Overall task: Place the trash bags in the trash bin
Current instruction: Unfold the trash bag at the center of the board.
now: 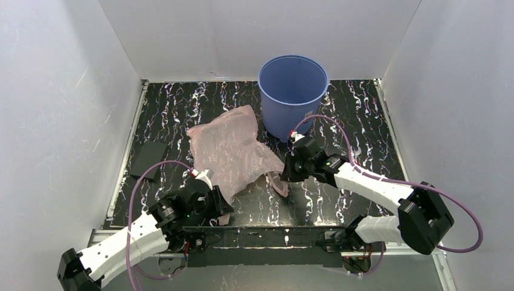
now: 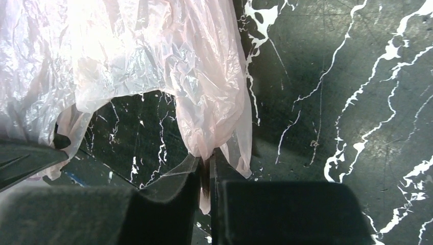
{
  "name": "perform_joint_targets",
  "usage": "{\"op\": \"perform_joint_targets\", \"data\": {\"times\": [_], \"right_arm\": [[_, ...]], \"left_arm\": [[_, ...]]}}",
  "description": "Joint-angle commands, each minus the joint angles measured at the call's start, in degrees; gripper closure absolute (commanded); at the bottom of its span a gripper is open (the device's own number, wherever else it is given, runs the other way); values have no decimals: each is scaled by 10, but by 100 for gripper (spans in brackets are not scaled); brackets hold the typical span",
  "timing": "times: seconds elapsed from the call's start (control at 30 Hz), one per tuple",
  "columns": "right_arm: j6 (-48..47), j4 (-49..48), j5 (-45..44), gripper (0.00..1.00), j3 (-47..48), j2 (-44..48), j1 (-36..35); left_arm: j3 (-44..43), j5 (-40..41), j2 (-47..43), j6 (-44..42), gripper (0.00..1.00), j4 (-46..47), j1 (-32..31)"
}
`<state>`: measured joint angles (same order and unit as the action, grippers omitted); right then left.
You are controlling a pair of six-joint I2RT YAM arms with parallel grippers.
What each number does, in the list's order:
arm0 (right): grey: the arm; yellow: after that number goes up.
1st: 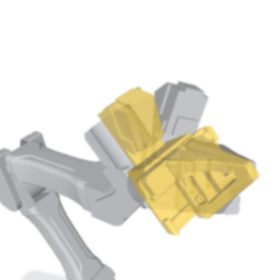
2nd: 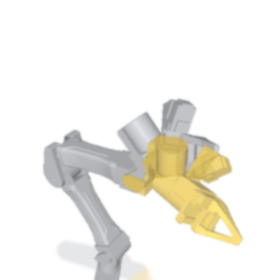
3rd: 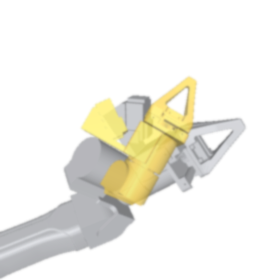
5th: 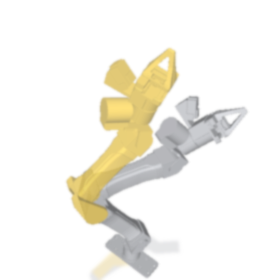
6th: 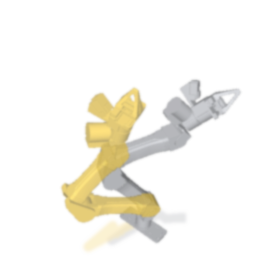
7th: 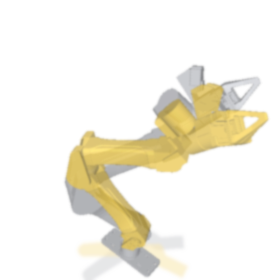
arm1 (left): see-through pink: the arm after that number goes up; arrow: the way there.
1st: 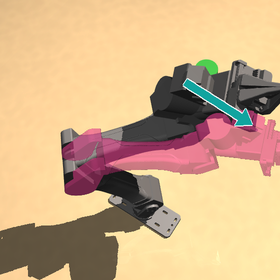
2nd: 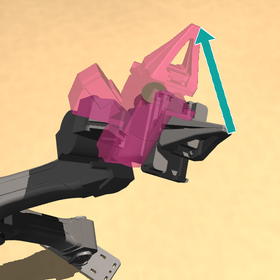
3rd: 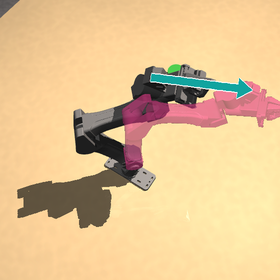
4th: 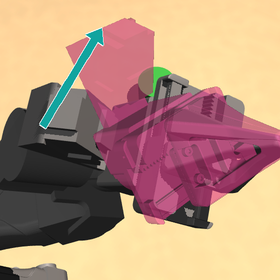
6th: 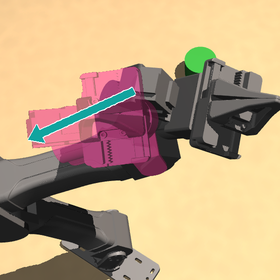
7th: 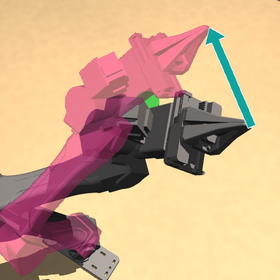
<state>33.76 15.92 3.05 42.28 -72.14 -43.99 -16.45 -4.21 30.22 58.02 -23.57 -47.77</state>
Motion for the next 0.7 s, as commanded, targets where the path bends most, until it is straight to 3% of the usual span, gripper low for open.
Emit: {"op": "perform_joint_targets", "data": {"times": [0.0,0.2,0.33,0.43,0.47,0.53,0.67], "right_arm": [[-4,-35,42,78,-12,17,3],[-28,-53,73,58,-32,47,3],[-29,-60,67,48,-58,57,3],[-27,-70,65,47,-79,60,3],[-25,-77,65,44,-88,62,3],[-20,-87,63,40,-99,65,3],[-20,-98,55,36,-114,74,3]], "left_arm": [[-11,33,4,4,78,8,-13],[-28,34,-38,-17,100,2,-13],[-41,34,-47,-30,100,-8,-13],[-45,28,-48,-35,100,-9,-13],[-44,26,-49,-37,99,-9,-13],[-38,19,-54,-38,81,-7,-13],[-18,-14,-45,-38,67,8,-13]]}}
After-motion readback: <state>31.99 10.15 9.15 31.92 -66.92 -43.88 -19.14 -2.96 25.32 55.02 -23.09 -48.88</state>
